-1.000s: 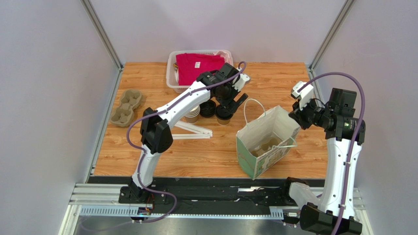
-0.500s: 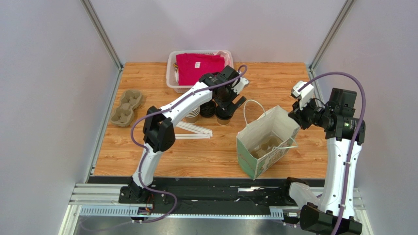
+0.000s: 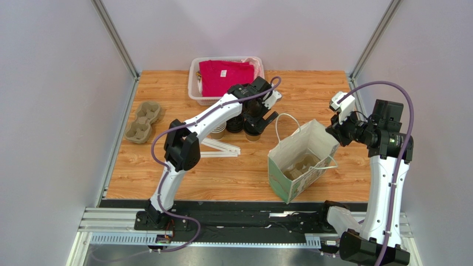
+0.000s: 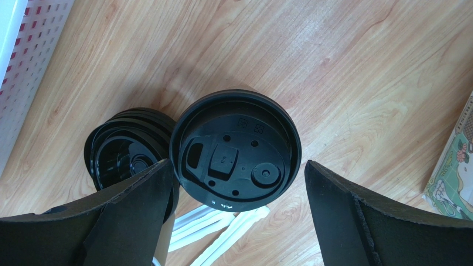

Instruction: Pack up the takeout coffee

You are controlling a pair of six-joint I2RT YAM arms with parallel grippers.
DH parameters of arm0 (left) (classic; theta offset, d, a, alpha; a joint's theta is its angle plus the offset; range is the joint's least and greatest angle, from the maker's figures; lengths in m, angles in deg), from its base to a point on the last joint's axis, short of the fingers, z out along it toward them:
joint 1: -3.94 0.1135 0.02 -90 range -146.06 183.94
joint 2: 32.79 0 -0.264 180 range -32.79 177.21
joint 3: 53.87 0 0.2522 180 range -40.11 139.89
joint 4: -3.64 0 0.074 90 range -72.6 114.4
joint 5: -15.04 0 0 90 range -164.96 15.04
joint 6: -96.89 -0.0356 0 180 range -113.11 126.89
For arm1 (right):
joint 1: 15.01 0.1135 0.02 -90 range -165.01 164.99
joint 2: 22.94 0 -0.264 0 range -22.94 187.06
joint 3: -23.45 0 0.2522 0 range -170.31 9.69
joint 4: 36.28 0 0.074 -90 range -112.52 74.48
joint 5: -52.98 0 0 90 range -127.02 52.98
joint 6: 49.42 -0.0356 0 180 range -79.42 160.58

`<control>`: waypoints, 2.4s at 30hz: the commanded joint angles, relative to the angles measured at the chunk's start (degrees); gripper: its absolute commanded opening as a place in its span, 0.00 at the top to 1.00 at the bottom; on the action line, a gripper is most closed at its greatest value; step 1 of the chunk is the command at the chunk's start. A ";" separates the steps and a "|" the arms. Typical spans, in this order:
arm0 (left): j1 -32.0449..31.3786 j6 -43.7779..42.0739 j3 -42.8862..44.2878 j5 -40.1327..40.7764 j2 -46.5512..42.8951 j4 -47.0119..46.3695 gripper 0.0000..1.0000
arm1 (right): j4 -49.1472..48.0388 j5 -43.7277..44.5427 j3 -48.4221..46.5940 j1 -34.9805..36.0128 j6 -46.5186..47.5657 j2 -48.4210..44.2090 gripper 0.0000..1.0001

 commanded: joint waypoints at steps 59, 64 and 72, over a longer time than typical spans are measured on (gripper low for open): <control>3.27 -11.62 6.66 -11.61 -31.23 11.30 0.86 | -3.95 -14.48 -6.90 5.29 -5.11 1.52 1.00; 0.99 -18.12 5.08 -12.77 -39.93 10.50 0.92 | -4.66 -13.95 -6.29 7.58 -7.31 0.38 1.00; -15.94 -29.73 0.43 -6.19 -47.68 5.41 0.95 | -5.01 -14.30 -5.58 9.78 -12.67 -1.82 1.00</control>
